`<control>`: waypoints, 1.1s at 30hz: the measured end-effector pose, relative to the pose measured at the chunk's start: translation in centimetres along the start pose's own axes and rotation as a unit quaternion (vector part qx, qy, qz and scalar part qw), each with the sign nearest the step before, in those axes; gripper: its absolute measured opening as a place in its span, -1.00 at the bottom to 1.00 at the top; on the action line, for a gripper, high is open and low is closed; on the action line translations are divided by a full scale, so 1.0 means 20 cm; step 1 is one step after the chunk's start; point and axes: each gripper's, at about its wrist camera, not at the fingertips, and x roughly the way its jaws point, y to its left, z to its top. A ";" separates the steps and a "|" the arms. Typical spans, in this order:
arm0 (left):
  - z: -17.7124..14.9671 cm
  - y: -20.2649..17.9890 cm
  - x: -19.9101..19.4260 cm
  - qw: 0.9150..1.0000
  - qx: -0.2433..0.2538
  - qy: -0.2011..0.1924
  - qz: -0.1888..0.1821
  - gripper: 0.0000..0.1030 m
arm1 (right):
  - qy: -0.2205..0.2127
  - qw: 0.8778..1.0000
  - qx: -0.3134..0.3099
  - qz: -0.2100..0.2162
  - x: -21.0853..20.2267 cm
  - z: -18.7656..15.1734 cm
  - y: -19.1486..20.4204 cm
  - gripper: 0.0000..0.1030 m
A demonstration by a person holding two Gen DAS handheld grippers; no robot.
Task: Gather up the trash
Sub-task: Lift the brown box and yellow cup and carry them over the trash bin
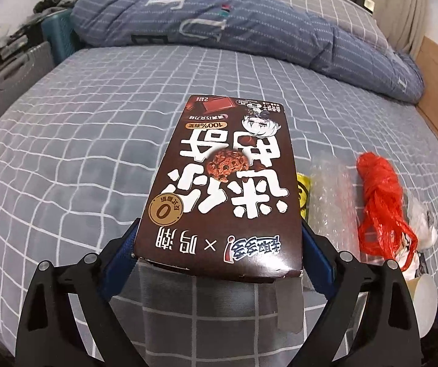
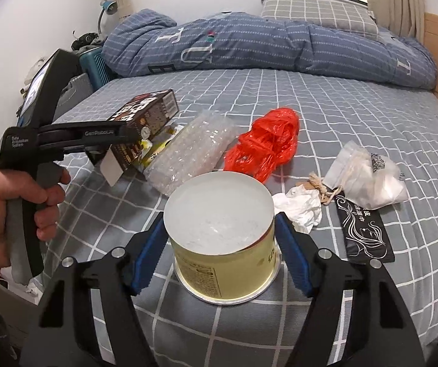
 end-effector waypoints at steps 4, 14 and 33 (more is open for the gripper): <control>0.00 0.00 -0.05 1.000 -0.007 -0.012 0.006 0.76 | -0.006 1.000 -0.003 -0.002 -0.03 0.01 -0.01 0.31; -0.05 -0.03 -0.24 0.999 -0.015 -0.044 0.012 0.76 | -0.018 0.999 0.026 -0.006 -0.13 0.06 -0.08 0.31; -0.24 -0.08 -0.47 0.999 -0.003 -0.041 0.019 0.76 | -0.037 0.999 0.004 -0.018 -0.34 0.06 -0.04 0.31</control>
